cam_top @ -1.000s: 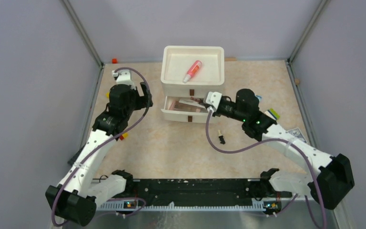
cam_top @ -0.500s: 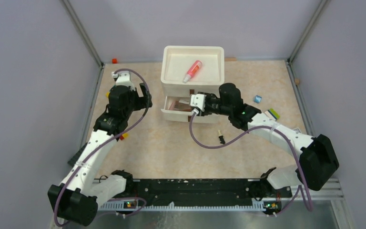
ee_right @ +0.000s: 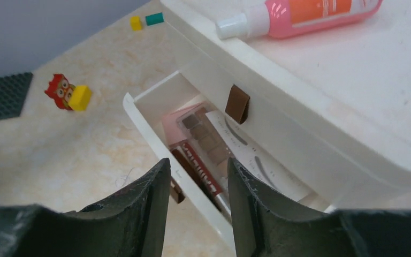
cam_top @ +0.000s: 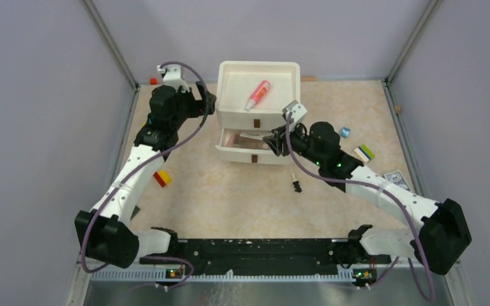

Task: Organize the makeup
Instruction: Place the makeup in the drawer, then close the drawer in the storage box.

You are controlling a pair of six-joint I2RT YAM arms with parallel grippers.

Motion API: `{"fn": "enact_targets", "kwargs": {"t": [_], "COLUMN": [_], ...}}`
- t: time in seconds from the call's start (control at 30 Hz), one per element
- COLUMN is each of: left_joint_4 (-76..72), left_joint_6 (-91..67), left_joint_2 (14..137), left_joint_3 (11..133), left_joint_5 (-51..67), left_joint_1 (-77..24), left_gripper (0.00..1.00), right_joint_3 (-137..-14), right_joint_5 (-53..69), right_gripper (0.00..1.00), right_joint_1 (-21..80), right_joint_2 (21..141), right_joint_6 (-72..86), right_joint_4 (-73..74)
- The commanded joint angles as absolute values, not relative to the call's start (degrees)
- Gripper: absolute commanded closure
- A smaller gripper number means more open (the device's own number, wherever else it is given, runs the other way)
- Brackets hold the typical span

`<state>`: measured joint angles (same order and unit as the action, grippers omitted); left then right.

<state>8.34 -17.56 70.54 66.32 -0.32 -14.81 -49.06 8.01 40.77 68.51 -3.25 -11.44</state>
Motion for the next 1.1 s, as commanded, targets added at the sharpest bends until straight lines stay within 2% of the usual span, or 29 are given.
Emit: {"fn": "enact_targets", "kwargs": {"t": [0.0,0.37,0.47,0.57,0.7,0.8,0.83,0.9,1.0,1.07], "left_joint_4": [-1.3,-3.7,-2.5,-0.8,-0.3,-0.4,-0.3,-0.3,-0.3,1.3], "left_joint_6": [-15.7,-12.7,-10.2,-8.0,-7.0,-6.7,-6.8,-6.7,-6.7,-6.7], "left_joint_2": [76.2,88.9,92.0,94.8,96.7,97.4,97.4,97.6,97.6,97.4], "left_joint_3": [69.7,79.7,82.7,85.3,86.1,85.9,85.7,85.4,84.6,84.0], "left_joint_5": [3.7,5.5,3.0,0.6,0.6,1.6,1.8,2.2,2.7,3.0], "left_joint_1": [-14.6,-15.3,-16.4,-17.9,-19.1,-19.6,-19.7,-19.8,-19.9,-19.9], "left_gripper": [0.01,0.01,0.06,0.16,0.31,0.49,0.60,0.72,0.87,0.93], "right_joint_3": [-46.2,-37.8,-37.6,-39.2,-41.8,-42.1,-42.0,-42.1,-42.1,-42.6], "right_joint_5": [4.3,-3.4,-5.7,-8.9,-10.8,-13.0,-13.9,-15.6,-18.9,-21.0], "right_gripper": [0.58,0.58,0.58,0.58,0.67,0.71,0.73,0.75,0.76,0.76], "right_joint_1": [41.9,49.8,49.9,49.9,49.9,50.0,49.9,49.9,49.8,49.7], "right_joint_2": [65.9,68.3,71.2,74.7,79.3,81.4,82.1,83.5,86.0,87.6], "right_joint_6": [23.7,33.9,34.3,33.7,33.3,34.4,34.4,34.2,31.6,29.1], "right_joint_4": [-12.2,-20.2,-22.1,-22.2,-22.7,-24.6,-25.8,-28.4,-33.9,-37.5]}}
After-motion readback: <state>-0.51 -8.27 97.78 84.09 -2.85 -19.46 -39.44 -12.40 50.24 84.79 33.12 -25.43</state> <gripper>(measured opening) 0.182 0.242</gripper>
